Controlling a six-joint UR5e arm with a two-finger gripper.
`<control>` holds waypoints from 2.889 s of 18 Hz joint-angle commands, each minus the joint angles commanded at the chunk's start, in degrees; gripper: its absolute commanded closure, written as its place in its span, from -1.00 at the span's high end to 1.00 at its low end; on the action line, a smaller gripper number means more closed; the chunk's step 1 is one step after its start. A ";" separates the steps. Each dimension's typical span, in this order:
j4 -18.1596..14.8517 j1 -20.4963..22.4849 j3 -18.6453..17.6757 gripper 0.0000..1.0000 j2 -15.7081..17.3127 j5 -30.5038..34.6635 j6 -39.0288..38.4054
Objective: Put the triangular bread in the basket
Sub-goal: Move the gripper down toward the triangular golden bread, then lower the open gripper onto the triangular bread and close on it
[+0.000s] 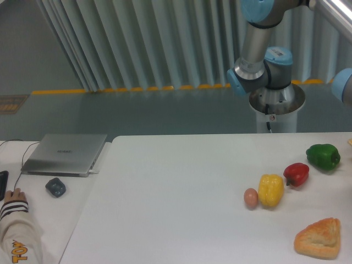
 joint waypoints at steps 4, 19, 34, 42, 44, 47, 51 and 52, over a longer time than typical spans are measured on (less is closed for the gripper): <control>-0.26 -0.26 -0.26 1.00 0.70 0.00 0.00; 6.42 -5.62 -2.46 1.00 1.85 -0.62 -27.21; 14.15 -9.05 -2.64 1.00 -4.04 -4.07 -35.35; 13.98 -11.25 -1.76 1.00 -6.68 1.85 -33.31; 14.06 -11.51 -1.67 1.00 -7.21 1.93 -33.40; 14.06 -11.78 -1.41 0.36 -7.38 2.02 -32.96; 14.33 -11.78 -1.41 -0.26 -7.21 2.02 -32.26; 14.33 -11.78 -1.41 -0.41 -7.12 2.02 -32.08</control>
